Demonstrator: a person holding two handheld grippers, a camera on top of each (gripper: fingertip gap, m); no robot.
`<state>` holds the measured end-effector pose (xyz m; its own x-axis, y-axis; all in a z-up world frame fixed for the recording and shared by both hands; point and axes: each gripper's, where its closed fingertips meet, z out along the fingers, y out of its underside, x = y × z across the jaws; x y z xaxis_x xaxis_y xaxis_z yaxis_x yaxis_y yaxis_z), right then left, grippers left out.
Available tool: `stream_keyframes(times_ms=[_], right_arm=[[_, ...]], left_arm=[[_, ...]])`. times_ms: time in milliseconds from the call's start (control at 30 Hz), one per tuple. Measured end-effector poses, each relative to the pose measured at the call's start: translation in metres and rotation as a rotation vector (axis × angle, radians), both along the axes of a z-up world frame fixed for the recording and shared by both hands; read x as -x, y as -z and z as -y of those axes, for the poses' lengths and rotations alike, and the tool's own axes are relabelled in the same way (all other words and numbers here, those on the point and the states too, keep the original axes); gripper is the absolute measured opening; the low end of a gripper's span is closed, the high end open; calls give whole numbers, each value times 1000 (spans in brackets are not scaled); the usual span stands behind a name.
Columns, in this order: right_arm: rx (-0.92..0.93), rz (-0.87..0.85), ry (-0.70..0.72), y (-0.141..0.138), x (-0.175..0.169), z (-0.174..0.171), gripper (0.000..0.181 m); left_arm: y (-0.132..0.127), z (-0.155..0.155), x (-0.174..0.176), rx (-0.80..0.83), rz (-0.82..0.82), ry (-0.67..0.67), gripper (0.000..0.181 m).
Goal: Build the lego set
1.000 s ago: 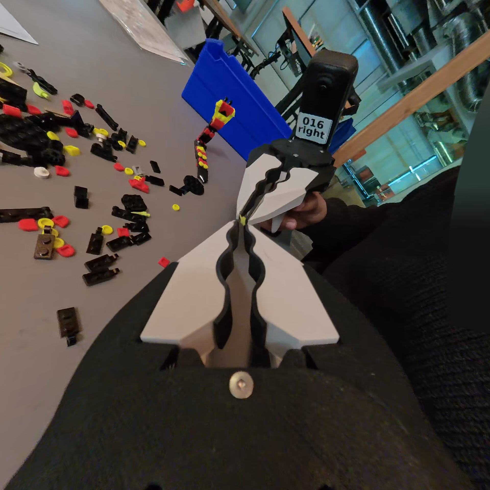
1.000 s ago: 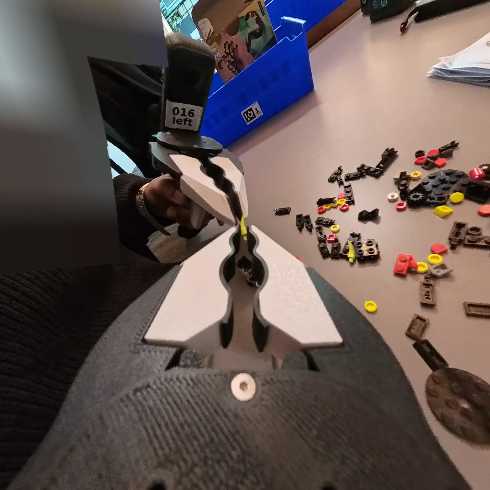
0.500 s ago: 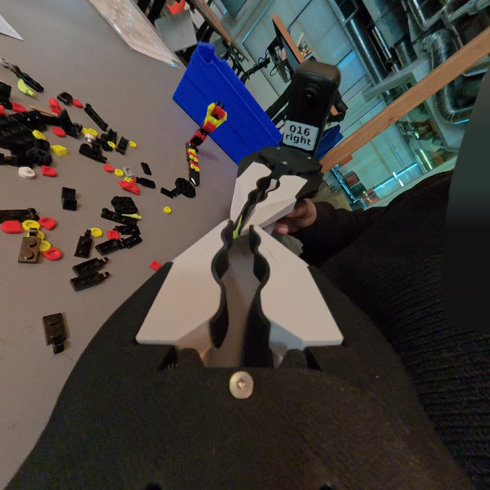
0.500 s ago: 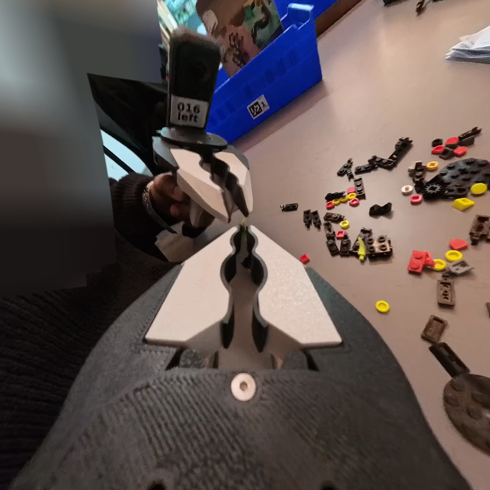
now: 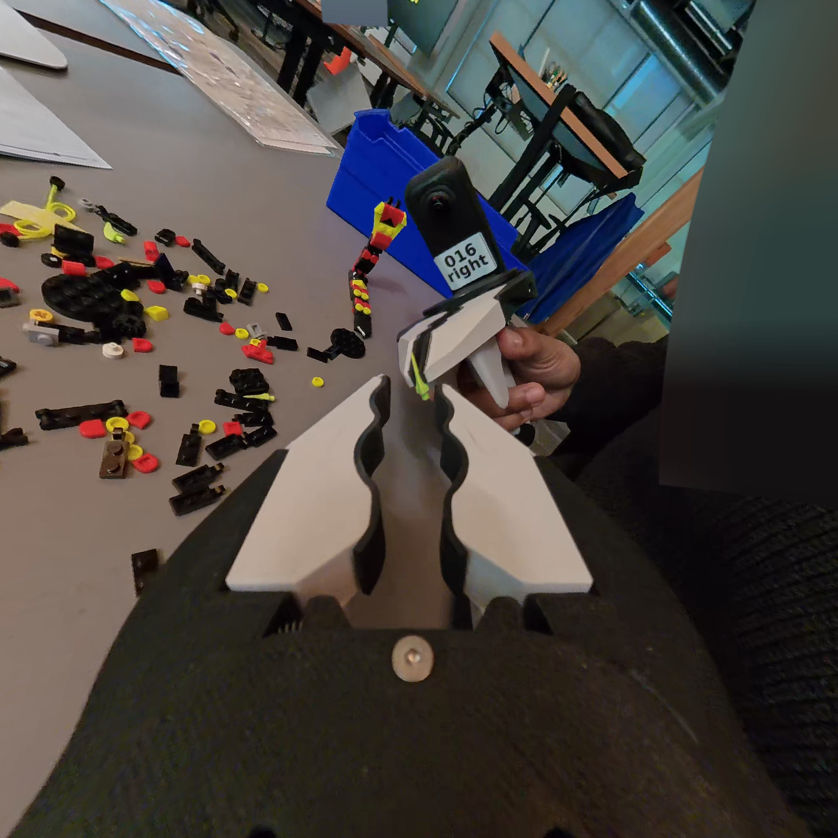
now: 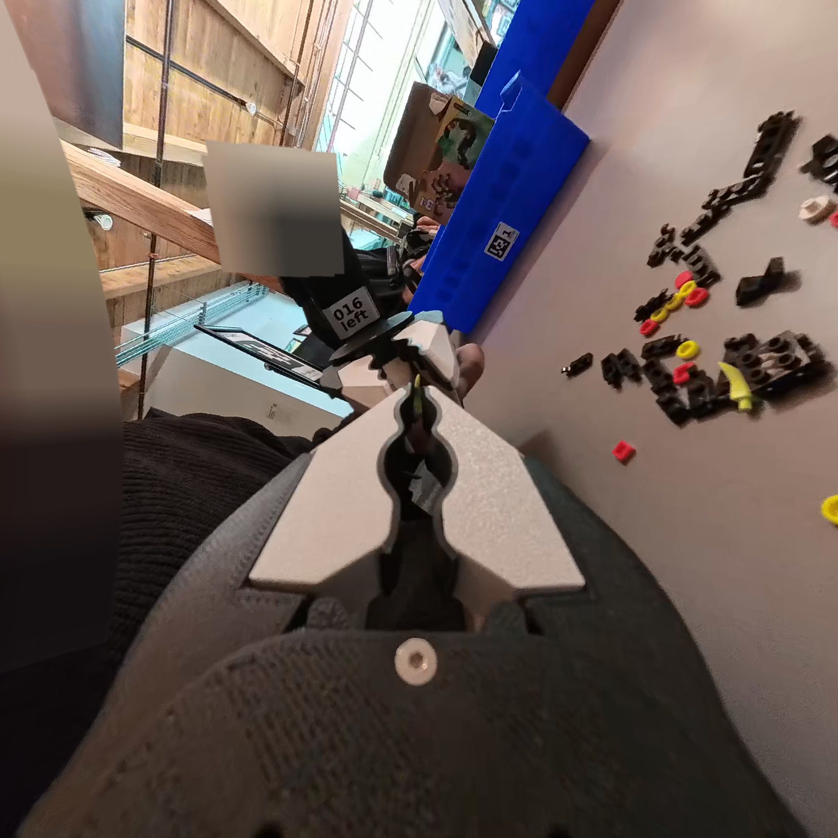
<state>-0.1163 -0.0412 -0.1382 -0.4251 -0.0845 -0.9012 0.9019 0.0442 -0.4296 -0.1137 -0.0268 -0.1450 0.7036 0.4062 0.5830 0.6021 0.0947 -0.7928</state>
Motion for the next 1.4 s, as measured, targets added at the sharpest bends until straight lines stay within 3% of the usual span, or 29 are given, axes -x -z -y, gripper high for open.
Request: stream_keyframes(times_ms=[233,1400], right_arm=[[-1,10,0,2,3,-3,0],[-18,-60,-7,5,7,-9,2]], left_arm=[[-2,2,1,-3,-9,-4,3],[1,2,-2,28,-30,15,0]])
